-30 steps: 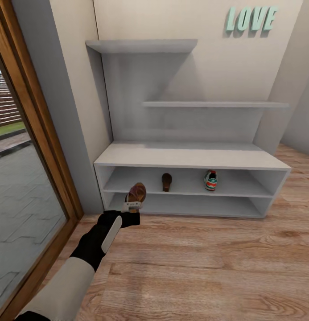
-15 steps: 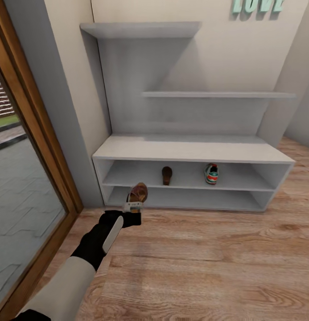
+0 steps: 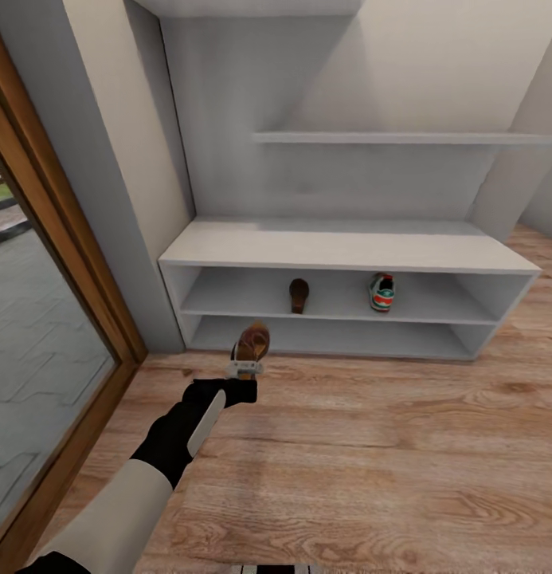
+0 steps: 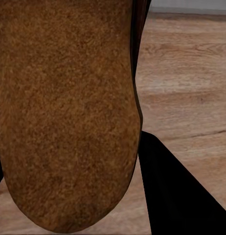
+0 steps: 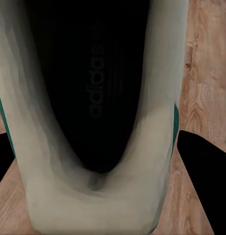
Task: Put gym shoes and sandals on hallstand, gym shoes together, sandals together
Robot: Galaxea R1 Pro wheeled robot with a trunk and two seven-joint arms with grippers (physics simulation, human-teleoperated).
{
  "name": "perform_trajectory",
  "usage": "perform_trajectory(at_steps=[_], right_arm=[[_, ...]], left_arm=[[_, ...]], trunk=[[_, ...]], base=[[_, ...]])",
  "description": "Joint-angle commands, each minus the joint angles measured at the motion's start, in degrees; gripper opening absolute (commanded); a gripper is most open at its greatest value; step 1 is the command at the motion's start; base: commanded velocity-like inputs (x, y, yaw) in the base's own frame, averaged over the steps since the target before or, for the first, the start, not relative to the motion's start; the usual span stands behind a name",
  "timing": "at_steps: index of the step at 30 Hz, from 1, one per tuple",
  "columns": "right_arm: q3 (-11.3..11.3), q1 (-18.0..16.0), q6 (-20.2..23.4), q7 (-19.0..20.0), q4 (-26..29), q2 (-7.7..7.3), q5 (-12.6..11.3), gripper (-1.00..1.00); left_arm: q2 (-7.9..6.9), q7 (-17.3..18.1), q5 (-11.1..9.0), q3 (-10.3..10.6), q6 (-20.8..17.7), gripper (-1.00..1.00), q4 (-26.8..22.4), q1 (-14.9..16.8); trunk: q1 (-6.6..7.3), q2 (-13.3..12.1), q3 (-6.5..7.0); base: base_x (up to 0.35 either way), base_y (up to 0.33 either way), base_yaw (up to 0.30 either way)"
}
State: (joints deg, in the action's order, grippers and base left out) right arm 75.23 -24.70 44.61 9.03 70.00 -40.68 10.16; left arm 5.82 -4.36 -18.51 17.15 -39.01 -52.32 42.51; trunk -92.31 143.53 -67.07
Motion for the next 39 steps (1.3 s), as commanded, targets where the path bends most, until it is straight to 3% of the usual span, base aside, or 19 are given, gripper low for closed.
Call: perform_trajectory(at_steps=[1, 9, 24, 39], right_arm=[[0.09, -0.09, 0.22, 0.53, 0.05, -0.01, 0.65, -1.0], [0.09, -0.09, 0.22, 0.53, 0.09, 0.04, 0.68, -1.0], [0.18, -0.09, -0.32, 0.48, 0.22, 0.41, 0.65, -1.0], [0.18, -0.09, -0.22, 0.46, 0.23, 0.42, 0.65, -1.0]], left_arm=[[-0.06, -0.3, -0.45, 0.04, 0.08, -1.0, -0.07, 0.03], [-0.19, -0.3, -0.34, -0.09, 0.49, -1.0, -0.1, 0.03], [-0.2, -0.3, -0.3, -0.1, 1.91, -1.0, -0.15, 0.03], [-0.2, -0.3, -0.3, -0.1, 1.92, -1.0, -0.15, 0.03]], trunk=[[-0.01, 0.04, -0.37], [-0.22, 0.15, -2.53], [-0.22, 0.15, -2.54], [-0.22, 0.15, -2.54]], base=[[0.0, 0.0, 0.0], [0.0, 0.0, 0.0], [0.014, 0.0, 0.0], [0.324, -0.021, 0.0]])
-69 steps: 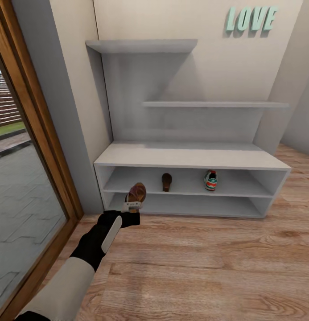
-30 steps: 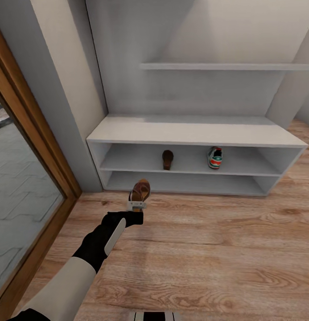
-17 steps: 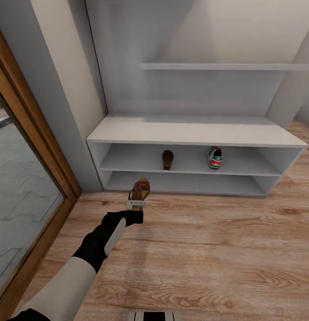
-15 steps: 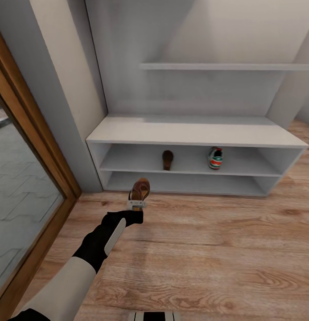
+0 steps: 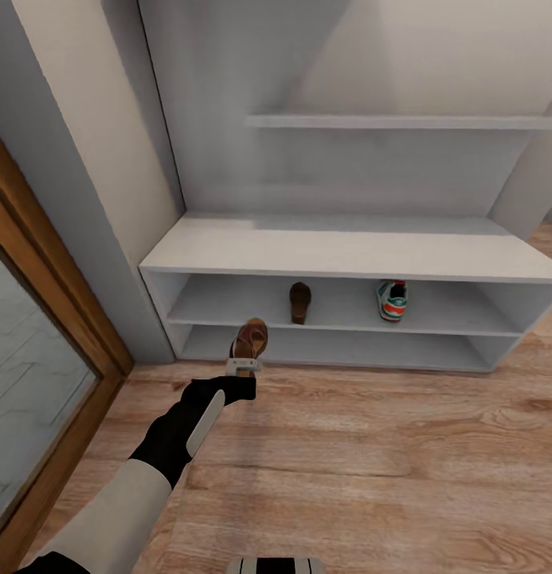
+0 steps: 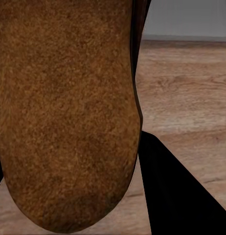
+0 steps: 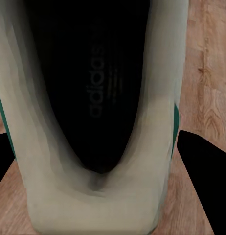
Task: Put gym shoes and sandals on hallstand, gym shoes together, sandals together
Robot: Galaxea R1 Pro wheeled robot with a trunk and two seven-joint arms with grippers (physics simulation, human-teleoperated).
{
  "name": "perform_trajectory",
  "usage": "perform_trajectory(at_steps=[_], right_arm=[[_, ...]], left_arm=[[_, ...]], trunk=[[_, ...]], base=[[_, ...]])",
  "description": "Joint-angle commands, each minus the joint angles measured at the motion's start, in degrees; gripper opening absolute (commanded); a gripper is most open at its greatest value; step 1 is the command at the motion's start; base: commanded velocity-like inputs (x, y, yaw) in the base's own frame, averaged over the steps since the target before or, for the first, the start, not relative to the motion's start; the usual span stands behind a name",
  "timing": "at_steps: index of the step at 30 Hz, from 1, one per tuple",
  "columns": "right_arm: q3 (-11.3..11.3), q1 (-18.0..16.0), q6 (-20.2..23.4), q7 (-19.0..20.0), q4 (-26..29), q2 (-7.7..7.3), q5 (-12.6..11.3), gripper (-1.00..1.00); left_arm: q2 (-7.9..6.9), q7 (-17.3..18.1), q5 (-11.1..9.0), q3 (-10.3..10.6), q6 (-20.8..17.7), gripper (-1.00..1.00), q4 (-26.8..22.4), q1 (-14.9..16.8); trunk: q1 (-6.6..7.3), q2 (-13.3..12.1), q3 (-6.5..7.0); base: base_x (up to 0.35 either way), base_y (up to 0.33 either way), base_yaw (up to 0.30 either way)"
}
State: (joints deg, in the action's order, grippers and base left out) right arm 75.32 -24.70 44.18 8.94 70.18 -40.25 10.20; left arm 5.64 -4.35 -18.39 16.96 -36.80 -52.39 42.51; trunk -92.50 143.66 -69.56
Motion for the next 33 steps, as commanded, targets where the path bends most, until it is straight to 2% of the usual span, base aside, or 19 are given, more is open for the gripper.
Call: perform_trajectory(at_steps=[1, 19, 28, 33], right_arm=[[0.09, -0.08, 0.21, 0.55, 0.05, 0.0, 0.61, -1.0], [0.09, -0.08, 0.21, 0.55, 0.05, -0.01, 0.62, -1.0], [0.09, -0.08, 0.21, 0.55, 0.05, 0.0, 0.61, -1.0], [0.09, -0.08, 0.21, 0.55, 0.05, -0.02, 0.61, -1.0]], left_arm=[[-0.02, -0.31, -0.41, 0.09, -0.29, -1.0, -0.08, 0.03], [-0.02, -0.31, -0.41, 0.09, -0.29, -1.0, -0.08, 0.03], [-0.02, -0.31, -0.41, 0.09, -0.29, -1.0, -0.08, 0.03], [-0.02, -0.31, -0.41, 0.09, -0.29, -1.0, -0.08, 0.03]], trunk=[[-0.02, 0.02, -0.05], [-0.02, 0.02, -0.05], [-0.02, 0.02, -0.05], [-0.02, 0.02, -0.05]], base=[[0.348, -0.095, 0.0], [0.345, -0.167, 0.0], [0.348, -0.038, 0.0], [0.2, -0.001, 0.0]])
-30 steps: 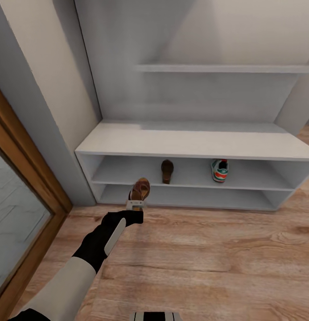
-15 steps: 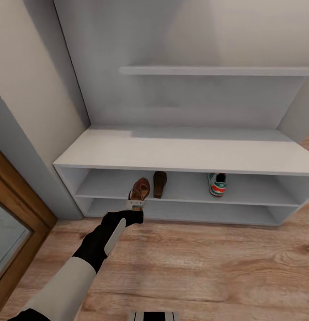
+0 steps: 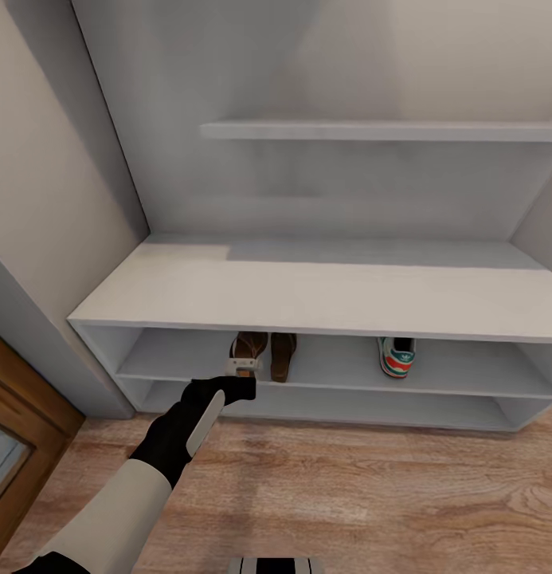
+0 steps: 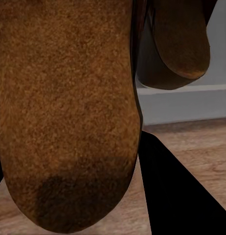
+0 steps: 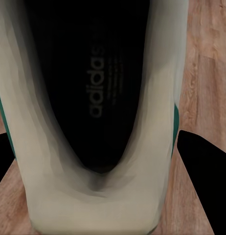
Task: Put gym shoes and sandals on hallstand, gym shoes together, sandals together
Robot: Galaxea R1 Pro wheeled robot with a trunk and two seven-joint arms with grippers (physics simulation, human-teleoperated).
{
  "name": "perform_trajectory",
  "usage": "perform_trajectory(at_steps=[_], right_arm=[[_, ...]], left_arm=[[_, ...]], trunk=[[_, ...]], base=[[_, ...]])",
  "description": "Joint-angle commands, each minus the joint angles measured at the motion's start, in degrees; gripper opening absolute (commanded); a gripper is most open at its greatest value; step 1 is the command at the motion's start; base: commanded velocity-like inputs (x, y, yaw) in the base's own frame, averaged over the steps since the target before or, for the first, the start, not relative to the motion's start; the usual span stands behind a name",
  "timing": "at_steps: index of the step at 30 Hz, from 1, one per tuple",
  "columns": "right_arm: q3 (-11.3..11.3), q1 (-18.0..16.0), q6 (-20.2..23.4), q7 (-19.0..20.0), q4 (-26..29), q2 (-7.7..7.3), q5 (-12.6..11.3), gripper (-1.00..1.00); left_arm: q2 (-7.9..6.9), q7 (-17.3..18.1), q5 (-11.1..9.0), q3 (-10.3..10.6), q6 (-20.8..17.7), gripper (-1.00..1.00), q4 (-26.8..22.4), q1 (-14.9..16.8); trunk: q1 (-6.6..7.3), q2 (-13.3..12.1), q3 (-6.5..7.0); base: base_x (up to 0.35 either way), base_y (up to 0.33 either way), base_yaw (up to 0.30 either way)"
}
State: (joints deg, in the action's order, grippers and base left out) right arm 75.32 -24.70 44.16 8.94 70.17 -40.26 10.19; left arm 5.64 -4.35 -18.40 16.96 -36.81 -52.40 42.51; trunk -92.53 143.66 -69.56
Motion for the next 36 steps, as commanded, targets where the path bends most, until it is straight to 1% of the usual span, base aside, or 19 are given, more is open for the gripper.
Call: perform_trajectory(at_steps=[1, 6, 16, 36], right_arm=[[0.09, -0.08, 0.22, 0.55, 0.05, 0.0, 0.63, -1.0], [0.09, -0.08, 0.22, 0.55, 0.05, -0.01, 0.63, -1.0], [0.09, -0.08, 0.22, 0.55, 0.05, -0.01, 0.64, -1.0], [0.09, -0.08, 0.22, 0.55, 0.05, -0.02, 0.65, -1.0]], left_arm=[[-0.02, -0.31, -0.41, 0.09, -0.28, -1.0, -0.07, 0.03], [-0.02, -0.31, -0.41, 0.09, -0.28, -1.0, -0.07, 0.03], [-0.02, -0.31, -0.41, 0.09, -0.28, -1.0, -0.07, 0.03], [-0.02, -0.31, -0.41, 0.18, 0.16, -1.0, -0.07, 0.03]], trunk=[[0.0, 0.02, -0.05], [0.0, 0.02, -0.05], [0.0, 0.02, -0.05], [0.0, 0.02, -0.05]], base=[[0.042, 0.0, 0.0], [0.039, 0.0, 0.0], [0.259, 0.0, 0.0], [0.048, 0.0, 0.0]])
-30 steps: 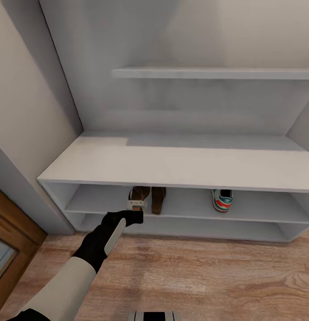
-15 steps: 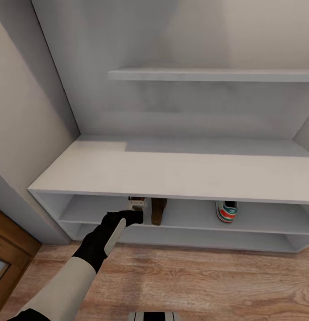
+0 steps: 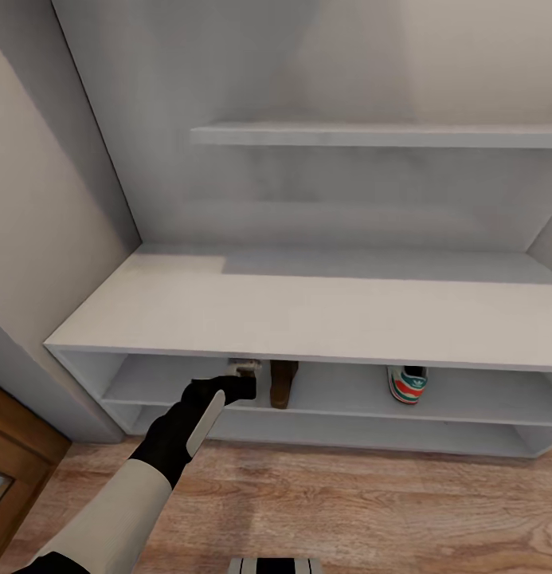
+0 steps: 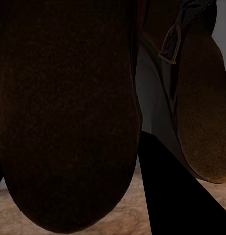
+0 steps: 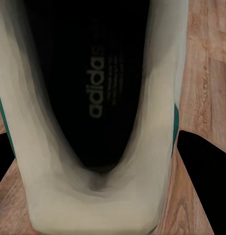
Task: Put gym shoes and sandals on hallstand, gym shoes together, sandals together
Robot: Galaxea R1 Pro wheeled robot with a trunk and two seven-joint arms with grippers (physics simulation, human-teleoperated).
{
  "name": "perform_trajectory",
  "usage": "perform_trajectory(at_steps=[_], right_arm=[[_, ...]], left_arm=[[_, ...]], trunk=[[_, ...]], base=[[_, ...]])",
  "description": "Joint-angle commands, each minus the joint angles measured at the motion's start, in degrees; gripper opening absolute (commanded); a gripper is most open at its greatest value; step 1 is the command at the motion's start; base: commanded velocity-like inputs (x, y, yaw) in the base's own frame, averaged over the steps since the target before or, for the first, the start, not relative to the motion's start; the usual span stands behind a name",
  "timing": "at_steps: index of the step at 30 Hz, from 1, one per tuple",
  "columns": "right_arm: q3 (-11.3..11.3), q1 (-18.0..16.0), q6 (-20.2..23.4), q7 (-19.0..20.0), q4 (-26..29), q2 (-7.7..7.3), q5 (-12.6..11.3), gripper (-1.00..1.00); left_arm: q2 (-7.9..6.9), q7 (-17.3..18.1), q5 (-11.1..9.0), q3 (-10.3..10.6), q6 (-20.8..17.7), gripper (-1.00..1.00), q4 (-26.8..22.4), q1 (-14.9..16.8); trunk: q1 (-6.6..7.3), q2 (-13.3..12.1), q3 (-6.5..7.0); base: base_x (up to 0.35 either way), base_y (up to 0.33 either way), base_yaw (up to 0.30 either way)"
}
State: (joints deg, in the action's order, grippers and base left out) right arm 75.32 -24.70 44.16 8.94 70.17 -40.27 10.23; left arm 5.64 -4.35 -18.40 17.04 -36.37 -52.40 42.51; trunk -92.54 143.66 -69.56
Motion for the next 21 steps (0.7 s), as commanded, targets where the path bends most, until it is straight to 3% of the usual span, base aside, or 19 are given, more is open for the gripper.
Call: perform_trajectory(at_steps=[1, 11, 12, 21], right_arm=[[0.09, -0.08, 0.22, 0.55, 0.05, 0.01, 0.6, -1.0], [0.09, -0.08, 0.22, 0.55, 0.05, 0.02, 0.6, -1.0], [0.09, -0.08, 0.22, 0.55, 0.05, 0.02, 0.62, -1.0], [0.09, -0.08, 0.22, 0.55, 0.05, 0.02, 0.64, -1.0]], left_arm=[[-0.02, -0.31, -0.41, 0.09, -0.28, -1.0, -0.07, 0.03], [-0.02, -0.31, -0.41, 0.09, -0.28, -1.0, -0.04, 0.03], [-0.02, -0.31, -0.41, 0.09, -0.28, 1.0, -0.04, 0.03], [-0.02, -0.31, -0.07, 0.09, -0.28, 1.0, -0.07, 0.03]], trunk=[[0.01, 0.02, -0.05], [0.01, 0.02, -0.05], [0.01, 0.02, -0.05], [0.01, 0.02, -0.05]], base=[[0.001, 0.0, 0.0], [0.0, 0.0, 0.0], [0.0, 0.0, 0.0], [0.0, 0.0, 0.0]])
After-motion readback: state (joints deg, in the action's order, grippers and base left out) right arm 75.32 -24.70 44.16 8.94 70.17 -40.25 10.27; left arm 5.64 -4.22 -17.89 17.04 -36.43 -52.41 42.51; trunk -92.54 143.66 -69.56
